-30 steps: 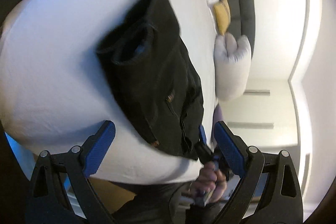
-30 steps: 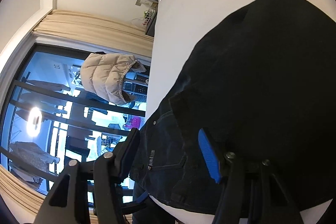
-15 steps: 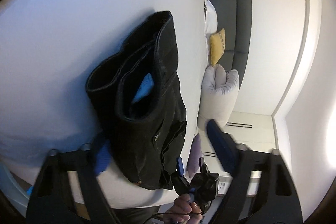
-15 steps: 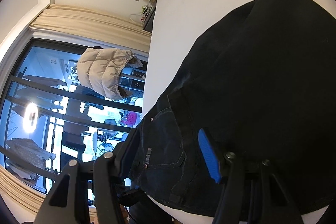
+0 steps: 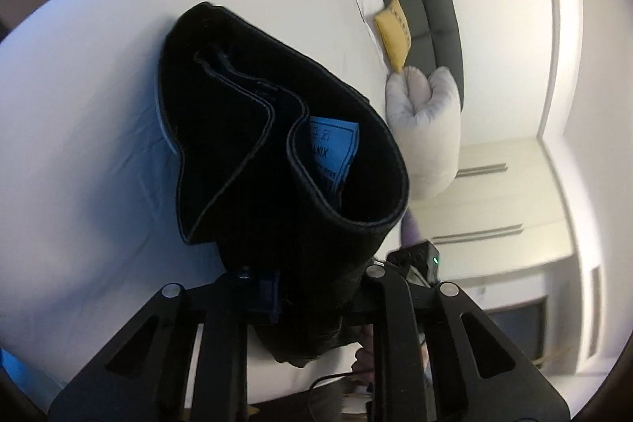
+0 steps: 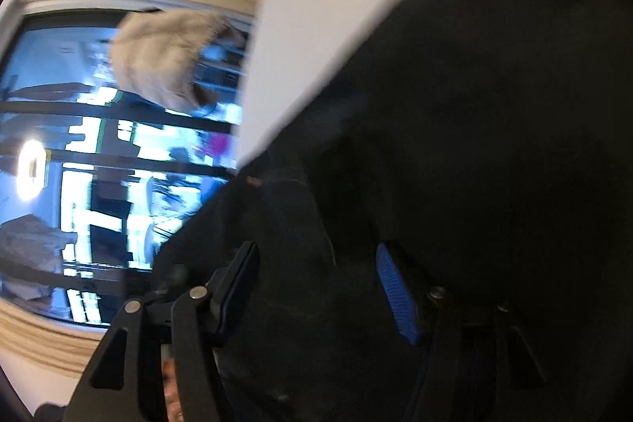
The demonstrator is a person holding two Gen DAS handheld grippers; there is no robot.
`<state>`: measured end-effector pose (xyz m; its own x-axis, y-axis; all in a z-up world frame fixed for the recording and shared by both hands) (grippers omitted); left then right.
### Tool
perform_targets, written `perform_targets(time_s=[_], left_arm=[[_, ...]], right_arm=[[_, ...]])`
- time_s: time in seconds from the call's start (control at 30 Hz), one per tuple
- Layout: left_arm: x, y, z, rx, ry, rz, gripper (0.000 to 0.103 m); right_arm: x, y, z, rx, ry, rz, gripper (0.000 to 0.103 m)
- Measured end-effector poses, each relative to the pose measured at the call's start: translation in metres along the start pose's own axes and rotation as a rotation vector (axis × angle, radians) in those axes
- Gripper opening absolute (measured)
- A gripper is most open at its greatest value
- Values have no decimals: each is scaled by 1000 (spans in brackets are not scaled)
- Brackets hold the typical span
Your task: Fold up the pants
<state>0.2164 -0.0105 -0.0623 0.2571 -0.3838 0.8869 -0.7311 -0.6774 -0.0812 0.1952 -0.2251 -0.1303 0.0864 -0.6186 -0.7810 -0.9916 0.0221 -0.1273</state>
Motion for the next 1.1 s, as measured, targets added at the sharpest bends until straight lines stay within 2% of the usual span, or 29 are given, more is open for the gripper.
perform_targets(time_s=[0.2, 0.33, 0.47, 0.6, 0.77, 0.8, 0.87, 0.97, 1.1], left_arm=[[29, -3, 27, -20, -62, 151, 14], [60, 1, 44, -30, -76, 247, 14], [94, 15, 67, -60, -66, 376, 14], [125, 45, 103, -128, -55, 507, 14], [146, 95, 156, -224, -70, 669, 14], [146, 108, 169, -248, -87, 725, 14], [136, 133, 177, -298, -96, 768, 13], [134, 158, 190, -353, -107, 835, 11], [134, 186, 210, -416, -126, 914, 11]], right_arm=[[-3, 3, -9, 48, -20, -28, 65], [2, 5, -35, 96, -69, 14, 67], [15, 1, -79, 177, -138, 59, 71], [22, -4, -118, 234, -187, 71, 75], [25, -9, -144, 244, -250, 52, 83], [26, -9, -144, 241, -254, 53, 85], [34, -9, -140, 228, -261, 72, 88], [43, -4, -125, 196, -243, 104, 88], [33, -4, -119, 179, -284, 77, 90]])
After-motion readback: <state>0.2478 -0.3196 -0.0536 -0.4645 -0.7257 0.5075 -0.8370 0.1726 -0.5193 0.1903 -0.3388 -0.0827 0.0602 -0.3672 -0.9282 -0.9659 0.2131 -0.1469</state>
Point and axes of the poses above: each gripper's, at about its wrist camera, not at the fingertips, and z roughly the way its jaws point, x to its right, y to its underside, the point moved 8 cm from there along z, roughly the way its jaws point, and after that the axes turned 3 degrees about -z, right-handed, at the moved point
